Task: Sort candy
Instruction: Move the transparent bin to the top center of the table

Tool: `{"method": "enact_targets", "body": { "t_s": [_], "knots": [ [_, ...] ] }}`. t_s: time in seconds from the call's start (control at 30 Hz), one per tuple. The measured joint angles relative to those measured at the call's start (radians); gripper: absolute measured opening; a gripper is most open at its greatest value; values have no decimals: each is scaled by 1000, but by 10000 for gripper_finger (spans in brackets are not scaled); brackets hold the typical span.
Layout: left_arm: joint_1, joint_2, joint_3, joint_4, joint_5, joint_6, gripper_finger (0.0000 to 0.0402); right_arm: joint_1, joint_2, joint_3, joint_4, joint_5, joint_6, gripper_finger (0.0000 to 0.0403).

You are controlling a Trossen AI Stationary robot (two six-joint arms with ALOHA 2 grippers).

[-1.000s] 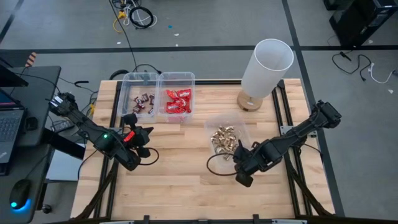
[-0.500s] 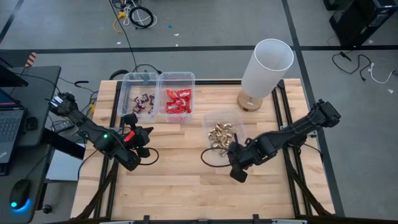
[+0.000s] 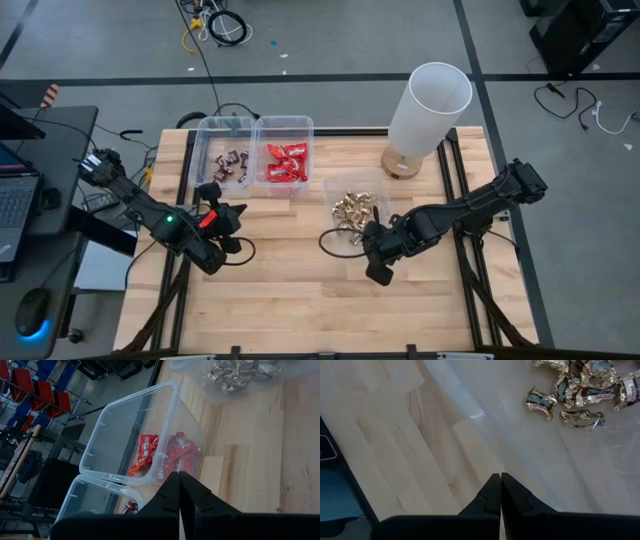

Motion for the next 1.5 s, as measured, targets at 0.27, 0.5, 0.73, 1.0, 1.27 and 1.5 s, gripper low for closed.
{"method": "enact_targets", "body": {
  "t_s": [0.27, 0.5, 0.73, 1.0, 1.27, 1.5],
  "knots": [
    [0, 0, 0, 0, 0, 0, 0, -34, 0, 0, 37, 0, -54, 0],
    [0, 0, 0, 0, 0, 0, 0, -58, 0, 0, 55, 1, -91, 0],
    [0, 0, 0, 0, 0, 0, 0, -78, 0, 0, 69, 19, -126, 0],
    [0, 0, 0, 0, 0, 0, 0, -106, 0, 0, 79, 22, -164, 0],
    [0, 0, 0, 0, 0, 0, 0, -131, 0, 0, 105, 22, -201, 0],
    [0, 0, 0, 0, 0, 0, 0, -151, 0, 0, 115, 22, -226, 0]
  ]
}}
